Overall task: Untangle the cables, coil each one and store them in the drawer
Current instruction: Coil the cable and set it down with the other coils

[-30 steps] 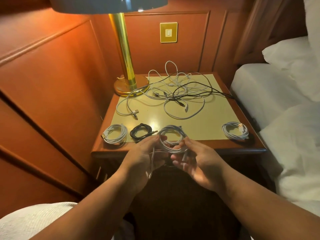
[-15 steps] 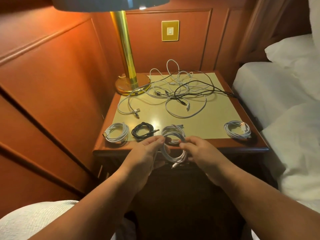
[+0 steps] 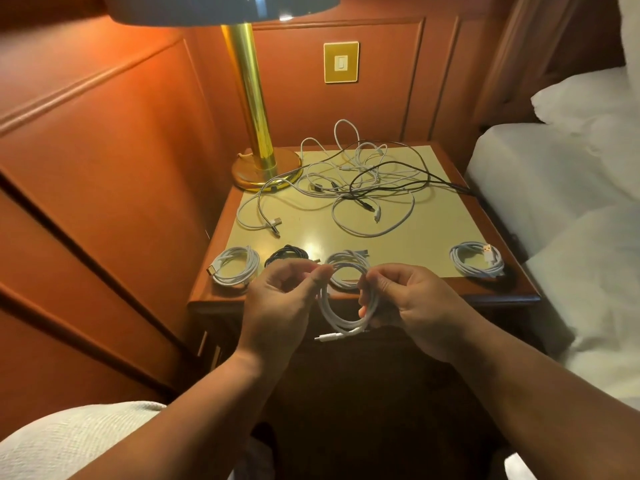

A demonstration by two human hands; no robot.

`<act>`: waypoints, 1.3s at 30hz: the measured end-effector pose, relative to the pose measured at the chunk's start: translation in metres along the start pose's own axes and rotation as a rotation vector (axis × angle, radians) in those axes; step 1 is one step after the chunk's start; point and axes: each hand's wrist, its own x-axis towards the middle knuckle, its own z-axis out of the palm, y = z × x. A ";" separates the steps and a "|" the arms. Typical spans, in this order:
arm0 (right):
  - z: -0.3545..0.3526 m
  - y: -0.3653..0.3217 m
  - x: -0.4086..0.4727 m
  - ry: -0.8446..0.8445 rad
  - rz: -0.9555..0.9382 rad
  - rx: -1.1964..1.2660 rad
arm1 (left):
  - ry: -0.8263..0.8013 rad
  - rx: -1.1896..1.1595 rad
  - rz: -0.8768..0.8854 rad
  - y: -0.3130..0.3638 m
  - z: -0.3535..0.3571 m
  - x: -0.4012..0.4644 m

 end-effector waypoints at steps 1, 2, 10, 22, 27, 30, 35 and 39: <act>0.000 0.000 0.000 0.022 -0.023 -0.001 | -0.002 0.057 0.041 0.000 0.000 -0.001; 0.000 0.000 -0.001 0.040 -0.049 -0.003 | -0.020 0.111 0.073 -0.001 0.000 -0.002; 0.002 0.004 0.000 0.037 -0.108 0.022 | -0.098 0.040 -0.096 0.001 -0.001 -0.003; 0.004 0.002 0.002 0.020 -0.107 -0.091 | -0.176 -0.542 -0.514 0.010 -0.003 0.002; 0.002 0.003 0.007 0.060 -0.137 -0.169 | -0.341 -0.548 -0.534 0.014 -0.007 0.006; 0.002 0.005 0.007 0.077 -0.153 -0.238 | -0.446 -0.383 -0.430 0.015 -0.007 0.009; 0.000 0.009 0.007 0.147 -0.216 -0.305 | -0.332 -0.091 -0.199 0.009 -0.006 0.006; 0.000 0.012 0.003 0.202 -0.331 -0.463 | -0.377 0.154 -0.036 0.008 -0.006 0.006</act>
